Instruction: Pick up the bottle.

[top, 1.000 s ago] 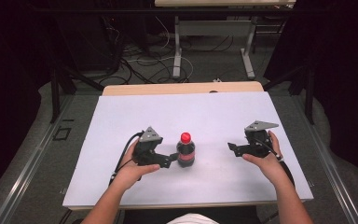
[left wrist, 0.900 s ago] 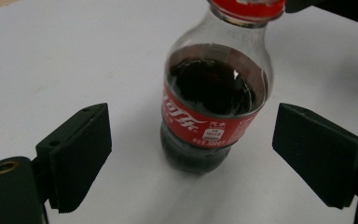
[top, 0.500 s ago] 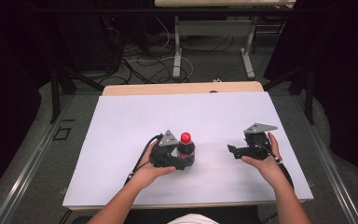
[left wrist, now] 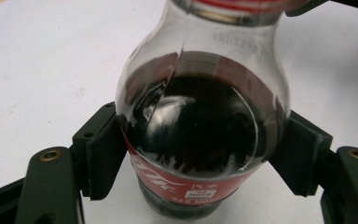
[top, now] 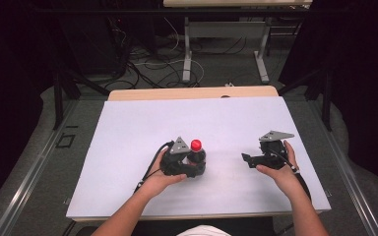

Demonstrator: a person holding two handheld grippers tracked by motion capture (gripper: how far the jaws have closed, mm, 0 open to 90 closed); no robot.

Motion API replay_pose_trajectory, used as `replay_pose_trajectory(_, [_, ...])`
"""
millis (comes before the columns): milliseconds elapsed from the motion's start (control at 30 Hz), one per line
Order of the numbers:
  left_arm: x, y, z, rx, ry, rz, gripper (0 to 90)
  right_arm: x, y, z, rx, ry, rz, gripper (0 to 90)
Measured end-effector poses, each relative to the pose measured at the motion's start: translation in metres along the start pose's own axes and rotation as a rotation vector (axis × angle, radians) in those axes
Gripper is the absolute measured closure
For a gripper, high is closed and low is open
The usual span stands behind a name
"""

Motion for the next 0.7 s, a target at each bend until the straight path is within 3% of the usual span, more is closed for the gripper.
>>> replay_pose_trajectory(133, [0.0030,-0.0022,-0.0006,0.002,-0.014,0.022,27.2,-0.0001,-0.0007,-0.0013,0.001,-0.006,0.003,15.0])
replay_pose_trajectory(167, [0.0016,-0.0012,-0.0005,0.006,-0.009,0.001,27.2,-0.0001,-0.0007,-0.0013,0.001,-0.006,0.003,15.0])
replay_pose_trajectory(333, [0.0034,-0.0048,0.0003,0.018,-0.023,-0.007,27.2,0.0004,-0.0008,-0.0021,-0.004,-0.007,0.002,15.0])
replay_pose_trajectory(500, [0.0047,-0.0052,0.0005,-0.007,-0.022,0.002,28.0,-0.0001,-0.0013,-0.0016,-0.004,-0.007,0.006,15.0])
replay_pose_trajectory(700, [0.0027,-0.0026,0.0001,-0.020,0.003,-0.023,28.6,-0.0015,-0.0015,-0.0009,-0.001,-0.005,0.006,15.0])
Point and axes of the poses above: each handheld gripper's, and its own axes: x roughly backward along the jaws, y roughly out of its top, z roughly to its left, the point moved 10 cm from there along -x, roughly forward along the jaws, and after that the axes turned 3 degrees about x, right-handed, at the moved point
